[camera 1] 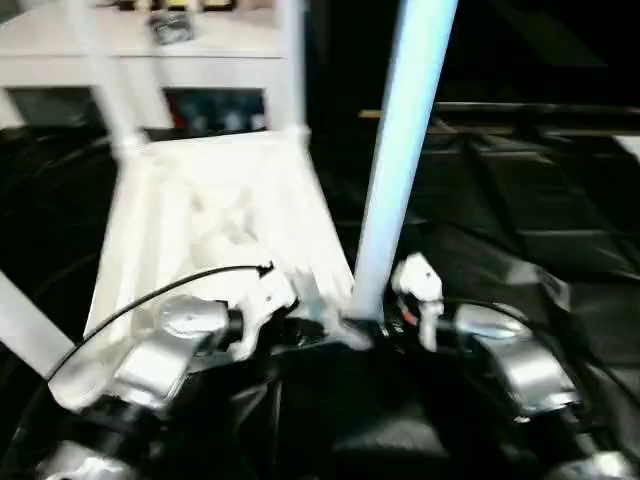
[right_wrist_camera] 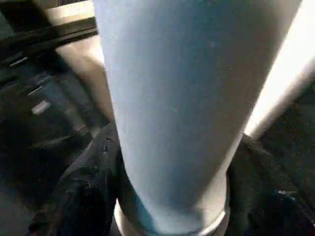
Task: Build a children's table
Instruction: Rotate leg to tighten
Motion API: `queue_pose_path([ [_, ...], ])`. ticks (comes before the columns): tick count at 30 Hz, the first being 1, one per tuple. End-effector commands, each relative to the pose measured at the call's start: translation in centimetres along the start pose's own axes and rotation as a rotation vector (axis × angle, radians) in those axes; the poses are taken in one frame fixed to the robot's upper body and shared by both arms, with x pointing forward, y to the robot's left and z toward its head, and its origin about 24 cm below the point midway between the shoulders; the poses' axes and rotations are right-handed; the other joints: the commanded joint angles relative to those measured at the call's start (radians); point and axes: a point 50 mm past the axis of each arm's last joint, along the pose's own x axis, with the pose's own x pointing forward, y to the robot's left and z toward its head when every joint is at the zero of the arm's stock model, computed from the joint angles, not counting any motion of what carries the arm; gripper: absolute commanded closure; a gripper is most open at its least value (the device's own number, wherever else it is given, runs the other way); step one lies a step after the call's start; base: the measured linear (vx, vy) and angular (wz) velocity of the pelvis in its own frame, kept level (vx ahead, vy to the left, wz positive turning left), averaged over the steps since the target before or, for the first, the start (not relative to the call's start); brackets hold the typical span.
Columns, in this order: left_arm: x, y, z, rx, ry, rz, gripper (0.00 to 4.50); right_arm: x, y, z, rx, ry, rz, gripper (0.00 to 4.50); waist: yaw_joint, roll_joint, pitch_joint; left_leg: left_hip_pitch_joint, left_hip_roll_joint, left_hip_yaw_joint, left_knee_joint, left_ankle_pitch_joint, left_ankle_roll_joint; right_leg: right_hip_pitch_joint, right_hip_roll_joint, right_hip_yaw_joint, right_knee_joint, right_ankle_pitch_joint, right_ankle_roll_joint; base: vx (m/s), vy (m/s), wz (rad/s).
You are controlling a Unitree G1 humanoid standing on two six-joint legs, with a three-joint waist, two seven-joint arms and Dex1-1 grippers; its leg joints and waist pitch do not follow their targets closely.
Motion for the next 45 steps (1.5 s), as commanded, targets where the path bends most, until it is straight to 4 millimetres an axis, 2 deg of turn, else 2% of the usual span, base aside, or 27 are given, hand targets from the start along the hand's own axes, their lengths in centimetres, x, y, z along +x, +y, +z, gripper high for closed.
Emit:
queue_pose_path([
  [1, 1.8, -0.2, 0.6, -0.020, -0.005, 0.062, 4.50, 1.3, 0.1, -1.8, 0.053, 0.101, -0.135, 1.89, -0.007, -0.007, -0.034, 0.014, 0.074, -0.048, -0.089, -0.347, -0.037, 0.018, -0.094, 0.050, -0.099, -0.427, -0.162, 0.000, 0.000, 0.00],
  [2, 2.6, -0.2, 0.9, -0.034, -0.006, 0.105, 4.50, 1.7, 0.0, -2.2, 0.099, 0.114, -0.214, 1.89, -0.010, -0.007, -0.034, 0.013, 0.073, -0.049, -0.091, -0.352, -0.040, 0.018, -0.094, 0.049, -0.100, -0.436, -0.158, 0.000, 0.000, 0.00],
  [3, 2.6, -0.2, 0.9, -0.034, -0.006, 0.105, 4.50, 1.7, 0.0, -2.2, 0.099, 0.114, -0.214, 1.89, -0.015, -0.008, -0.035, 0.015, 0.072, -0.049, -0.089, -0.360, -0.044, 0.015, -0.096, 0.050, -0.104, -0.450, -0.151, 0.000, 0.000, 0.00],
  [5, 3.9, -0.4, 1.6, -0.053, -0.022, 0.146, 4.50, 2.7, 0.3, -2.7, 0.123, 0.148, -0.296, 1.89, -0.018, -0.004, -0.035, 0.012, 0.072, -0.050, -0.089, -0.358, -0.037, 0.016, -0.096, 0.050, -0.106, -0.454, -0.140, 0.000, 0.000, 0.00],
  [6, 4.3, -0.5, 1.8, -0.058, -0.028, 0.158, 4.50, 3.1, 0.4, -2.8, 0.120, 0.165, -0.323, 1.89, -0.020, -0.007, -0.032, 0.016, 0.069, -0.048, -0.087, -0.375, -0.036, 0.009, -0.094, 0.050, -0.112, -0.479, -0.135, 0.000, 0.000, 0.00],
  [8, 5.0, -0.7, 2.3, -0.060, -0.044, 0.172, 4.50, 4.0, 1.0, -2.6, 0.085, 0.168, -0.319, 1.89, -0.020, -0.007, -0.034, 0.018, 0.068, -0.050, -0.085, -0.382, -0.035, 0.008, -0.097, 0.051, -0.116, -0.512, -0.123, 0.000, 0.000, 0.00],
  [11, 5.4, -0.9, 2.7, -0.055, -0.060, 0.154, 4.50, 4.8, 1.5, -2.0, 0.075, 0.133, -0.292, 1.89, -0.019, -0.007, -0.034, 0.015, 0.070, -0.050, -0.087, -0.382, -0.027, 0.006, -0.094, 0.052, -0.116, -0.497, -0.114, 0.000, 0.000, 0.00],
  [13, 5.4, -0.9, 2.7, -0.051, -0.061, 0.147, 4.50, 4.9, 1.4, -1.7, 0.100, 0.114, -0.283, 1.33, -0.018, -0.004, -0.035, 0.015, 0.070, -0.049, -0.089, -0.384, -0.021, 0.007, -0.093, 0.052, -0.114, -0.477, -0.120, 0.000, 0.000, 0.00],
  [15, 4.9, -0.8, 2.8, -0.021, -0.059, 0.120, 4.50, 4.8, 1.1, -0.9, 0.117, 0.081, -0.244, 1.09, -0.018, -0.003, -0.035, 0.017, 0.070, -0.048, -0.089, -0.389, -0.021, 0.004, -0.092, 0.053, -0.114, -0.467, -0.126, 0.000, 0.000, 0.00],
  [18, 4.2, -1.0, 2.6, 0.011, -0.070, 0.049, 4.50, 4.2, 0.7, -0.4, 0.027, 0.086, -0.165, 0.90, -0.012, -0.004, -0.040, 0.014, 0.073, -0.047, -0.088, -0.360, -0.013, 0.009, -0.093, 0.055, -0.107, -0.395, -0.143, 0.000, 0.000, 0.00],
  [20, 3.8, -1.2, 2.4, 0.012, -0.068, 0.015, 4.50, 3.8, 0.6, -0.1, -0.014, 0.082, -0.109, 0.73, -0.009, -0.003, -0.042, 0.013, 0.075, -0.042, -0.087, -0.329, -0.003, 0.011, -0.092, 0.056, -0.100, -0.321, -0.165, 0.000, 0.000, 0.00],
  [21, 3.5, -1.2, 2.3, 0.010, -0.065, -0.005, 4.50, 3.5, 0.5, 0.1, -0.040, 0.079, -0.073, 0.73, -0.007, -0.003, -0.044, 0.010, 0.075, -0.039, -0.084, -0.299, 0.006, 0.016, -0.092, 0.057, -0.095, -0.269, -0.181, 0.000, 0.000, 0.00],
  [22, 3.2, -1.3, 2.1, 0.018, -0.060, -0.033, 4.50, 2.9, 0.6, 0.5, -0.061, 0.065, -0.001, 0.73, -0.007, -0.003, -0.046, 0.007, 0.075, -0.037, -0.082, -0.266, 0.020, 0.021, -0.090, 0.055, -0.089, -0.212, -0.196, 0.000, 0.000, 0.00],
  [23, 3.2, -1.3, 2.1, 0.018, -0.060, -0.033, 4.50, 2.9, 0.6, 0.5, -0.061, 0.065, -0.001, 0.73, -0.006, -0.004, -0.048, 0.004, 0.076, -0.037, -0.079, -0.232, 0.033, 0.025, -0.091, 0.054, -0.082, -0.159, -0.211, 0.052, -0.008, 0.03],
  [24, 2.7, -1.4, 1.8, 0.027, -0.046, -0.061, 4.50, 1.9, 0.6, 0.9, -0.094, 0.053, 0.087, 0.73, -0.006, -0.001, -0.049, 0.004, 0.076, -0.035, -0.077, -0.215, 0.039, 0.025, -0.091, 0.055, -0.080, -0.131, -0.221, 0.058, -0.008, 0.01],
  [25, 1.9, -1.4, 1.3, 0.043, -0.022, -0.109, 4.50, 0.4, 0.6, 1.4, -0.135, 0.050, 0.214, 0.73, 0.001, -0.003, -0.057, 0.004, 0.076, -0.034, -0.068, -0.146, 0.071, 0.035, -0.089, 0.051, -0.068, -0.012, -0.241, 0.089, -0.012, 0.04],
  [26, 1.8, -1.4, 1.2, 0.043, -0.021, -0.111, 4.50, 0.3, 0.6, 1.4, -0.137, 0.050, 0.220, 0.73, 0.004, -0.004, -0.058, 0.003, 0.075, -0.032, -0.064, -0.126, 0.087, 0.035, -0.087, 0.051, -0.063, 0.028, -0.249, 0.060, -0.008, 0.03],
  [27, 1.8, -1.4, 1.2, 0.043, -0.021, -0.111, 4.50, 0.3, 0.6, 1.4, -0.137, 0.050, 0.220, 0.73, 0.004, -0.004, -0.058, 0.003, 0.075, -0.032, -0.064, -0.126, 0.087, 0.035, -0.087, 0.051, -0.063, 0.028, -0.249, 0.057, -0.009, 0.05],
  [28, 1.5, -1.4, 1.0, 0.047, -0.010, -0.128, 4.50, -0.3, 0.6, 1.5, -0.151, 0.056, 0.261, 0.73, 0.011, -0.003, -0.056, 0.002, 0.076, -0.029, -0.060, -0.092, 0.121, 0.034, -0.088, 0.051, -0.057, 0.099, -0.269, 0.000, 0.000, 0.00],
  [30, 0.7, -1.5, 0.7, 0.061, 0.011, -0.184, 4.50, -1.5, 0.7, 1.5, -0.173, 0.078, 0.348, 0.73, 0.020, -0.006, -0.056, 0.005, 0.077, -0.029, -0.060, -0.096, 0.125, 0.035, -0.087, 0.047, -0.058, 0.079, -0.276, 0.000, 0.000, 0.00],
  [31, 0.4, -1.5, 0.6, 0.065, 0.019, -0.209, 4.50, -1.9, 0.7, 1.5, -0.180, 0.088, 0.384, 0.73, 0.027, -0.002, -0.052, 0.007, 0.083, -0.026, -0.063, -0.124, 0.118, 0.031, -0.085, 0.046, -0.061, 0.021, -0.271, 0.000, 0.000, 0.00],
  [32, 0.2, -1.5, 0.5, 0.067, 0.023, -0.222, 4.50, -2.1, 0.7, 1.5, -0.183, 0.093, 0.401, 0.73, 0.027, -0.002, -0.052, 0.007, 0.083, -0.026, -0.063, -0.124, 0.118, 0.031, -0.085, 0.046, -0.061, 0.021, -0.271, 0.000, 0.000, 0.00],
  [33, -0.1, -1.6, 0.4, 0.065, 0.029, -0.250, 4.50, -2.5, 0.7, 1.5, -0.187, 0.102, 0.429, 0.73, 0.034, -0.001, -0.050, 0.010, 0.085, -0.028, -0.067, -0.158, 0.092, 0.032, -0.087, 0.044, -0.066, -0.054, -0.261, 0.000, 0.000, 0.00],
  [36, -0.5, -1.7, 0.3, 0.065, 0.034, -0.277, 4.50, -2.7, 0.8, 1.5, -0.191, 0.108, 0.453, 0.73, 0.037, -0.002, -0.046, 0.014, 0.086, -0.027, -0.073, -0.199, 0.063, 0.028, -0.089, 0.047, -0.073, -0.133, -0.247, 0.000, 0.000, 0.00],
  [38, -1.0, -1.8, 0.2, 0.065, 0.044, -0.311, 4.50, -3.0, 1.0, 1.7, -0.193, 0.113, 0.490, 1.00, 0.035, -0.002, -0.044, 0.014, 0.086, -0.027, -0.077, -0.219, 0.040, 0.026, -0.088, 0.049, -0.076, -0.176, -0.236, 0.000, 0.000, 0.00],
  [40, -1.2, -1.7, 0.1, 0.071, 0.053, -0.321, 4.50, -3.1, 1.2, 1.8, -0.191, 0.115, 0.515, 1.09, 0.036, -0.003, -0.046, 0.015, 0.086, -0.027, -0.077, -0.212, 0.036, 0.026, -0.088, 0.050, -0.075, -0.167, -0.231, 0.000, 0.000, 0.00],
  [45, -1.3, -1.6, 0.1, 0.076, 0.059, -0.326, 4.50, -3.0, 1.7, 1.8, -0.185, 0.121, 0.549, 1.54, 0.037, -0.003, -0.051, 0.012, 0.083, -0.026, -0.070, -0.156, 0.051, 0.030, -0.087, 0.049, -0.067, -0.084, -0.243, 0.000, 0.000, 0.00],
])
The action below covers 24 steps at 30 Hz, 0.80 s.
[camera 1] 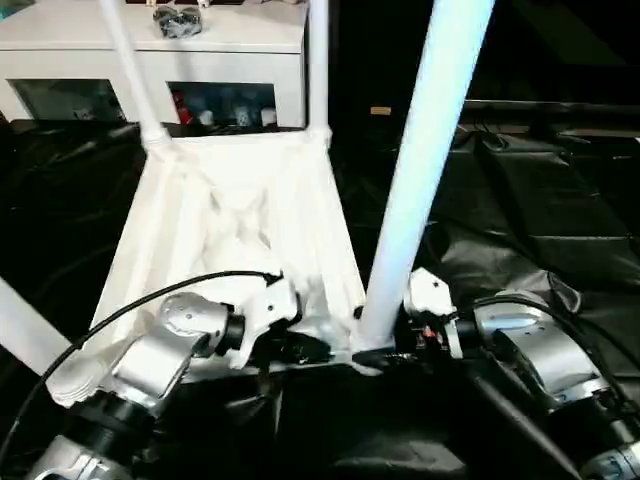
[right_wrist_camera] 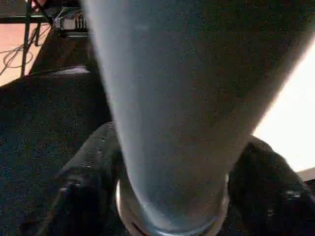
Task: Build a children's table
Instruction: Rotate leg to tighten
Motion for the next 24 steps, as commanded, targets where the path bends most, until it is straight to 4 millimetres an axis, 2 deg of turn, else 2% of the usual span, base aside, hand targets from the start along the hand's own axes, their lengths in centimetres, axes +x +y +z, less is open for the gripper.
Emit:
queue_pose_path([
  [1, 0.5, -0.3, 0.0, 0.010, 0.010, -0.031, 4.50, 0.9, 0.9, 0.7, -0.031, -0.014, 0.089, 1.65, -0.004, -0.005, -0.050, 0.016, 0.074, -0.033, -0.068, -0.145, 0.058, 0.036, -0.088, 0.049, -0.065, -0.070, -0.243, 0.000, 0.000, 0.00],
  [7, 0.4, -0.2, 0.0, 0.013, 0.012, -0.017, 4.50, 0.9, 1.1, 0.6, -0.025, -0.011, 0.092, 1.87, -0.004, -0.006, -0.050, 0.016, 0.074, -0.033, -0.068, -0.149, 0.058, 0.037, -0.089, 0.049, -0.066, -0.085, -0.243, 0.000, 0.000, 0.00],
  [12, 0.7, 0.5, -0.1, -0.007, 0.001, 0.087, 4.50, 1.4, 1.1, -0.1, 0.004, -0.037, 0.001, 1.89, -0.004, -0.005, -0.047, 0.017, 0.074, -0.033, -0.070, -0.167, 0.051, 0.034, -0.090, 0.050, -0.071, -0.114, -0.236, 0.000, 0.000, 0.00],
  [13, 1.0, 1.2, 0.0, -0.029, -0.013, 0.175, 4.50, 1.9, 0.8, -0.4, 0.018, -0.073, -0.089, 1.89, -0.005, -0.005, -0.044, 0.020, 0.074, -0.032, -0.071, -0.193, 0.041, 0.030, -0.089, 0.051, -0.077, -0.151, -0.232, 0.000, 0.000, 0.00],
  [14, 1.0, 1.2, 0.0, -0.029, -0.013, 0.175, 4.50, 1.9, 0.8, -0.4, 0.018, -0.073, -0.089, 1.89, -0.005, -0.004, -0.042, 0.024, 0.075, -0.031, -0.072, -0.211, 0.033, 0.026, -0.090, 0.053, -0.081, -0.178, -0.231, 0.000, 0.000, 0.00],
  [16, 1.4, 1.7, 0.2, -0.052, -0.027, 0.246, 4.50, 2.3, 0.4, -0.9, 0.038, -0.094, -0.187, 1.92, -0.012, -0.006, -0.042, 0.021, 0.073, -0.038, -0.078, -0.246, 0.006, 0.032, -0.092, 0.051, -0.086, -0.264, -0.211, 0.000, 0.000, 0.00],
  [17, 2.1, 2.0, 0.5, -0.068, -0.034, 0.297, 4.50, 3.0, -0.3, -1.6, 0.097, -0.084, -0.304, 1.92, -0.016, -0.005, -0.040, 0.023, 0.073, -0.037, -0.080, -0.261, -0.005, 0.026, -0.091, 0.052, -0.089, -0.292, -0.200, 0.000, 0.000, 0.00],
  [18, 2.1, 2.0, 0.5, -0.068, -0.034, 0.298, 4.50, 3.0, -0.3, -1.6, 0.098, -0.083, -0.306, 1.93, -0.018, -0.005, -0.038, 0.025, 0.072, -0.037, -0.081, -0.273, -0.011, 0.024, -0.092, 0.052, -0.093, -0.315, -0.195, 0.000, 0.000, 0.00],
  [19, 2.3, 2.0, 0.6, -0.072, -0.034, 0.314, 4.50, 3.2, -0.4, -1.8, 0.106, -0.080, -0.340, 1.97, -0.020, -0.008, -0.039, 0.022, 0.071, -0.042, -0.083, -0.282, -0.019, 0.028, -0.092, 0.050, -0.093, -0.346, -0.177, 0.000, 0.000, 0.00],
  [22, 3.6, 2.2, 1.1, -0.098, -0.042, 0.387, 4.50, 4.5, -0.9, -2.2, 0.177, -0.065, -0.470, 2.15, -0.033, -0.006, -0.037, 0.022, 0.071, -0.042, -0.084, -0.297, -0.022, 0.023, -0.091, 0.052, -0.096, -0.360, -0.166, 0.000, 0.000, 0.00],
  [24, 4.3, 2.4, 1.4, -0.116, -0.050, 0.431, 4.50, 5.5, -1.4, -2.5, 0.264, -0.044, -0.568, 2.24, -0.042, -0.008, -0.036, 0.019, 0.068, -0.044, -0.086, -0.304, -0.024, 0.023, -0.091, 0.052, -0.099, -0.385, -0.160, 0.000, 0.000, 0.00],
])
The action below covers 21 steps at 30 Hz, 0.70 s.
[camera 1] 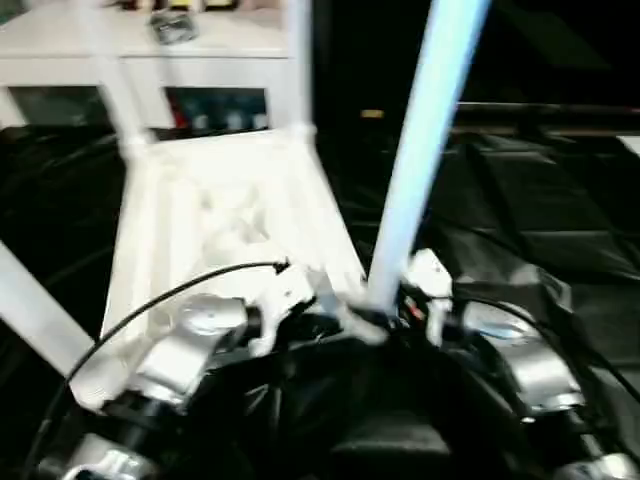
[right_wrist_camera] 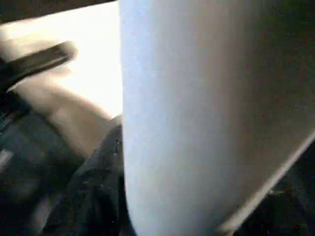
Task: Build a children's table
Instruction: Rotate leg to tighten
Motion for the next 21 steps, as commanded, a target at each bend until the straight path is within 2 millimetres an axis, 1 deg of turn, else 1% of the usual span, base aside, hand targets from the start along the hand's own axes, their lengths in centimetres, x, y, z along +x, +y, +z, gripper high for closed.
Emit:
queue_pose_path([
  [1, 1.4, 0.2, 0.6, -0.035, 0.004, 0.117, 4.50, 1.9, 2.6, -2.6, 0.083, 0.144, -0.014, 2.35, -0.005, -0.009, -0.035, 0.011, 0.066, -0.046, -0.086, -0.303, -0.022, 0.020, -0.090, 0.049, -0.100, -0.390, -0.158, 0.000, 0.000, 0.00],
  [2, 1.4, 0.2, 0.6, -0.035, 0.004, 0.117, 4.50, 1.9, 2.6, -2.6, 0.083, 0.144, -0.014, 2.35, -0.008, -0.008, -0.034, 0.010, 0.066, -0.046, -0.086, -0.305, -0.024, 0.018, -0.090, 0.050, -0.100, -0.393, -0.156, 0.000, 0.000, 0.00],
  [3, 1.6, 0.2, 0.7, -0.040, 0.002, 0.128, 4.50, 2.2, 2.8, -2.6, 0.086, 0.142, -0.027, 2.35, -0.010, -0.008, -0.034, 0.012, 0.065, -0.047, -0.085, -0.315, -0.021, 0.017, -0.091, 0.049, -0.104, -0.414, -0.146, 0.000, 0.000, 0.00],
  [4, 1.7, 0.1, 0.7, -0.043, -0.001, 0.135, 4.50, 2.4, 2.9, -2.7, 0.090, 0.153, -0.050, 2.35, -0.012, -0.007, -0.034, 0.013, 0.065, -0.046, -0.084, -0.322, -0.018, 0.013, -0.091, 0.051, -0.107, -0.422, -0.139, 0.000, 0.000, 0.00],
  [5, 1.9, 0.0, 1.0, -0.041, -0.008, 0.134, 4.50, 2.9, 3.3, -2.4, 0.097, 0.142, -0.064, 2.35, -0.013, -0.007, -0.034, 0.010, 0.064, -0.047, -0.086, -0.320, -0.017, 0.016, -0.091, 0.051, -0.106, -0.421, -0.138, 0.000, 0.000, 0.00],
  [7, 2.0, -0.1, 1.0, -0.038, -0.010, 0.130, 4.50, 3.1, 3.5, -2.2, 0.090, 0.132, -0.068, 2.35, -0.016, -0.006, -0.035, 0.008, 0.065, -0.048, -0.088, -0.319, -0.017, 0.016, -0.089, 0.050, -0.105, -0.409, -0.134, 0.000, 0.000, 0.00],
  [8, 2.0, -0.2, 1.1, -0.028, -0.014, 0.118, 4.50, 3.2, 3.7, -2.0, 0.102, 0.109, -0.057, 2.35, -0.015, -0.008, -0.035, 0.009, 0.066, -0.048, -0.088, -0.324, -0.014, 0.014, -0.091, 0.051, -0.106, -0.410, -0.133, 0.000, 0.000, 0.00],
  [10, 1.8, -0.3, 1.2, 0.013, -0.018, 0.102, 4.50, 3.1, 3.6, -1.4, 0.149, 0.068, -0.042, 1.77, -0.015, -0.006, -0.034, 0.011, 0.066, -0.048, -0.088, -0.336, -0.013, 0.012, -0.090, 0.053, -0.107, -0.412, -0.132, 0.000, 0.000, 0.00],
  [11, 1.6, -0.4, 1.2, 0.023, -0.022, 0.091, 4.50, 3.0, 3.6, -1.2, 0.133, 0.062, -0.024, 1.77, -0.016, -0.008, -0.034, 0.010, 0.066, -0.048, -0.089, -0.335, -0.012, 0.013, -0.089, 0.052, -0.107, -0.410, -0.131, 0.000, 0.000, 0.00],
  [12, 1.6, -0.4, 1.2, 0.023, -0.022, 0.091, 4.50, 3.0, 3.6, -1.2, 0.133, 0.062, -0.024, 1.75, -0.014, -0.007, -0.034, 0.010, 0.066, -0.048, -0.089, -0.335, -0.011, 0.013, -0.089, 0.053, -0.107, -0.409, -0.130, 0.000, 0.000, 0.00],
  [14, 1.1, -0.2, 1.3, 0.038, -0.041, 0.093, 4.50, 2.6, 3.7, -0.6, 0.085, 0.045, 0.022, 1.50, -0.015, -0.007, -0.037, 0.010, 0.069, -0.047, -0.090, -0.320, -0.013, 0.013, -0.088, 0.053, -0.103, -0.364, -0.138, 0.000, 0.000, 0.00],
  [15, 1.1, -0.2, 1.3, 0.038, -0.041, 0.093, 4.50, 2.6, 3.7, -0.6, 0.085, 0.045, 0.022, 1.50, -0.013, -0.007, -0.037, 0.009, 0.069, -0.046, -0.089, -0.314, -0.012, 0.014, -0.088, 0.053, -0.101, -0.347, -0.143, 0.000, 0.000, 0.00],
  [16, 0.9, -0.1, 1.3, 0.039, -0.048, 0.105, 4.23, 2.5, 3.6, -0.4, 0.078, 0.037, 0.035, 1.41, -0.013, -0.007, -0.037, 0.008, 0.069, -0.044, -0.088, -0.300, -0.008, 0.015, -0.087, 0.054, -0.098, -0.312, -0.153, 0.000, 0.000, 0.00],
  [18, 0.4, 0.0, 1.4, 0.010, -0.062, 0.087, 3.95, 2.0, 3.5, 0.0, 0.065, 0.023, 0.059, 1.36, -0.011, -0.007, -0.038, 0.006, 0.068, -0.042, -0.086, -0.277, 0.002, 0.020, -0.087, 0.054, -0.093, -0.274, -0.166, 0.000, 0.000, 0.00],
  [19, 0.3, 0.0, 1.3, 0.007, -0.057, 0.077, 3.93, 1.9, 3.4, 0.1, 0.057, 0.021, 0.065, 1.36, -0.012, -0.006, -0.041, 0.001, 0.069, -0.042, -0.084, -0.253, 0.008, 0.024, -0.090, 0.054, -0.089, -0.237, -0.175, 0.000, 0.000, 0.00],
  [20, 0.0, 0.1, 1.2, 0.006, -0.047, 0.076, 3.89, 1.6, 3.2, 0.2, 0.043, 0.021, 0.074, 1.36, -0.013, -0.005, -0.041, -0.004, 0.068, -0.044, -0.085, -0.239, 0.012, 0.028, -0.090, 0.052, -0.087, -0.219, -0.179, 0.000, 0.000, 0.00],
  [21, -0.3, 0.2, 1.1, 0.019, -0.034, 0.090, 3.89, 1.3, 3.0, 0.2, 0.022, 0.022, 0.082, 1.36, -0.014, -0.006, -0.041, -0.008, 0.070, -0.046, -0.087, -0.220, 0.015, 0.031, -0.090, 0.049, -0.085, -0.200, -0.178, 0.000, 0.000, 0.00],
])
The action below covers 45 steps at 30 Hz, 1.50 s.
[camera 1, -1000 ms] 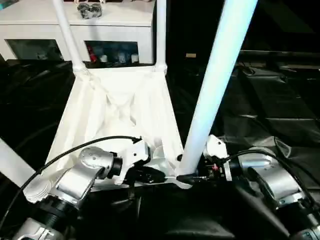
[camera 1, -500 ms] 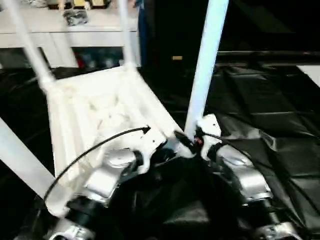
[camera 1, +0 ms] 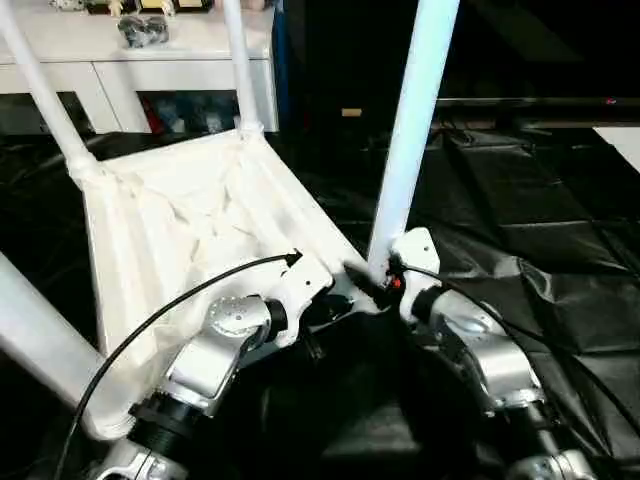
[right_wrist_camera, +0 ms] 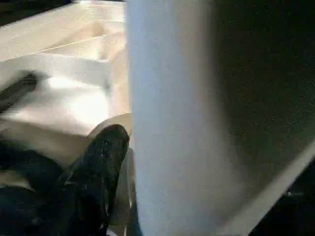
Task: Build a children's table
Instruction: Rotate leg to tighten
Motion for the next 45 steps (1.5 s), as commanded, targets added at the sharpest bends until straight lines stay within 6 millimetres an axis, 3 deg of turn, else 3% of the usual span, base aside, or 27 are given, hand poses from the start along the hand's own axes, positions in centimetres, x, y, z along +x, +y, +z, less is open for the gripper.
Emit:
queue_pose_path([
  [1, -0.6, 0.4, 0.5, 0.021, -0.007, 0.025, 3.68, 0.2, 1.3, -0.7, -0.001, 0.040, 0.105, 1.36, 0.007, -0.005, -0.048, 0.008, 0.067, -0.037, -0.075, -0.197, 0.024, 0.034, -0.088, 0.053, -0.081, -0.153, -0.189, 0.000, 0.000, 0.00],
  [2, -0.7, 0.5, 0.5, 0.031, -0.005, 0.036, 3.56, 0.1, 1.3, -0.7, -0.011, 0.041, 0.106, 1.36, 0.007, -0.005, -0.048, 0.008, 0.067, -0.037, -0.075, -0.197, 0.024, 0.034, -0.088, 0.053, -0.081, -0.153, -0.189, 0.000, 0.000, 0.00],
  [4, -1.1, 0.8, 0.1, 0.037, 0.026, 0.045, 3.49, -0.3, 1.0, -0.7, -0.017, 0.045, 0.104, 1.36, 0.008, -0.006, -0.050, 0.003, 0.064, -0.035, -0.070, -0.141, 0.044, 0.040, -0.085, 0.052, -0.071, -0.047, -0.218, 0.000, 0.000, 0.00],
  [5, -1.3, 0.9, -0.1, 0.035, 0.038, 0.050, 3.49, -0.3, 0.9, -0.8, -0.018, 0.047, 0.102, 1.36, 0.008, -0.006, -0.051, 0.003, 0.064, -0.035, -0.070, -0.135, 0.049, 0.040, -0.086, 0.051, -0.069, -0.036, -0.222, 0.000, 0.000, 0.00],
  [7, -1.9, 1.1, -0.7, 0.024, 0.087, 0.056, 3.49, -0.6, 0.6, -0.8, -0.022, 0.053, 0.097, 1.36, 0.007, -0.004, -0.047, 0.005, 0.066, -0.033, -0.071, -0.149, 0.052, 0.039, -0.087, 0.050, -0.072, -0.060, -0.232, 0.000, 0.000, 0.00],
  [11, -2.5, 0.9, -0.7, 0.014, 0.103, 0.040, 3.49, -0.7, 0.4, -0.7, -0.024, 0.054, 0.094, 1.36, 0.005, -0.002, -0.042, 0.010, 0.068, -0.035, -0.076, -0.211, 0.023, 0.035, -0.086, 0.052, -0.082, -0.183, -0.217, 0.000, 0.000, 0.00],
  [12, -2.8, 0.8, -0.7, -0.004, 0.096, 0.032, 3.20, -0.7, 0.3, -0.7, -0.026, 0.053, 0.087, 1.36, 0.005, 0.004, -0.042, 0.011, 0.069, -0.036, -0.077, -0.216, 0.019, 0.033, -0.086, 0.052, -0.082, -0.187, -0.216, 0.000, 0.000, 0.00],
  [19, -3.8, 0.5, -1.2, -0.017, 0.127, 0.032, 2.77, -0.7, 0.2, -0.7, -0.032, 0.049, 0.084, 1.36, 0.008, 0.003, -0.045, 0.012, 0.066, -0.033, -0.074, -0.183, 0.021, 0.035, -0.082, 0.052, -0.075, -0.108, -0.227, 0.000, 0.000, 0.00],
  [21, -3.8, 0.6, -1.4, -0.016, 0.139, 0.044, 2.77, -0.7, 0.3, -0.7, -0.034, 0.049, 0.088, 1.36, 0.008, 0.003, -0.045, 0.011, 0.066, -0.034, -0.074, -0.184, 0.020, 0.036, -0.082, 0.052, -0.075, -0.107, -0.225, 0.000, 0.000, 0.00],
  [22, -3.8, 0.6, -1.6, -0.020, 0.160, 0.041, 2.77, -0.7, 0.3, -0.7, -0.038, 0.049, 0.091, 1.36, 0.007, -0.005, -0.045, 0.009, 0.065, -0.033, -0.074, -0.183, 0.021, 0.038, -0.082, 0.051, -0.074, -0.109, -0.223, 0.000, 0.000, 0.00],
  [26, -3.7, 0.7, -2.1, -0.015, 0.184, 0.037, 2.77, -0.7, 0.4, -0.6, -0.042, 0.048, 0.096, 1.36, 0.008, 0.000, -0.045, 0.011, 0.065, -0.033, -0.073, -0.179, 0.022, 0.036, -0.082, 0.052, -0.075, -0.119, -0.220, 0.000, 0.000, 0.00],
  [28, -3.6, 0.7, -2.2, -0.027, 0.186, 0.029, 3.14, -0.7, 0.4, -0.6, -0.044, 0.048, 0.100, 1.36, 0.009, 0.002, -0.045, 0.011, 0.065, -0.034, -0.073, -0.180, 0.020, 0.036, -0.082, 0.052, -0.074, -0.120, -0.220, 0.000, 0.000, 0.00],
  [32, -3.8, 0.6, -2.3, -0.048, 0.213, -0.011, 3.33, -0.8, 0.5, -0.5, -0.050, 0.051, 0.113, 1.36, 0.009, -0.001, -0.045, 0.012, 0.064, -0.033, -0.073, -0.183, 0.017, 0.037, -0.083, 0.052, -0.075, -0.128, -0.221, 0.000, 0.000, 0.00],
  [36, -4.7, 0.7, -2.4, -0.044, 0.256, -0.081, 3.57, -1.7, 0.0, -0.3, -0.074, 0.067, 0.179, 1.36, 0.011, -0.010, -0.045, 0.010, 0.063, -0.033, -0.072, -0.159, 0.032, 0.039, -0.084, 0.051, -0.071, -0.118, -0.218, 0.000, 0.000, 0.00],
  [39, -4.9, 0.8, -2.5, -0.042, 0.259, -0.079, 4.00, -2.2, 0.0, -0.3, -0.086, 0.078, 0.219, 1.36, 0.014, -0.007, -0.046, 0.010, 0.064, -0.032, -0.069, -0.147, 0.043, 0.040, -0.084, 0.051, -0.070, -0.100, -0.226, 0.000, 0.000, 0.00],
  [40, -5.0, 0.9, -2.5, -0.045, 0.254, -0.071, 4.00, -2.7, -0.2, -0.3, -0.096, 0.088, 0.257, 1.36, 0.015, -0.001, -0.045, 0.011, 0.064, -0.032, -0.069, -0.155, 0.041, 0.039, -0.083, 0.050, -0.073, -0.107, -0.227, 0.000, 0.000, 0.00],
  [42, -5.0, 1.0, -2.5, -0.049, 0.246, -0.067, 4.03, -3.3, -0.4, -0.3, -0.099, 0.098, 0.290, 1.17, 0.018, -0.004, -0.047, 0.012, 0.065, -0.033, -0.067, -0.154, 0.043, 0.042, -0.084, 0.051, -0.070, -0.099, -0.228, 0.000, 0.000, 0.00],
  [43, -5.0, 1.0, -2.5, -0.050, 0.244, -0.076, 4.13, -3.6, -0.6, -0.3, -0.105, 0.102, 0.292, 1.06, 0.019, 0.006, -0.047, 0.012, 0.065, -0.034, -0.067, -0.154, 0.042, 0.041, -0.084, 0.051, -0.069, -0.095, -0.231, 0.000, 0.000, 0.00],
  [44, -5.0, 0.9, -2.5, -0.053, 0.241, -0.089, 4.26, -4.0, -1.0, -0.2, -0.103, 0.109, 0.295, 0.96, 0.017, 0.008, -0.046, 0.012, 0.064, -0.033, -0.067, -0.156, 0.042, 0.040, -0.082, 0.050, -0.071, -0.091, -0.232, 0.000, 0.000, 0.00],
  [45, -4.9, 0.8, -2.5, -0.055, 0.238, -0.102, 4.34, -4.4, -1.2, -0.1, -0.102, 0.114, 0.302, 0.86, 0.016, 0.001, -0.047, 0.010, 0.063, -0.033, -0.066, -0.158, 0.043, 0.043, -0.082, 0.050, -0.070, -0.082, -0.235, 0.000, 0.000, 0.00],
])
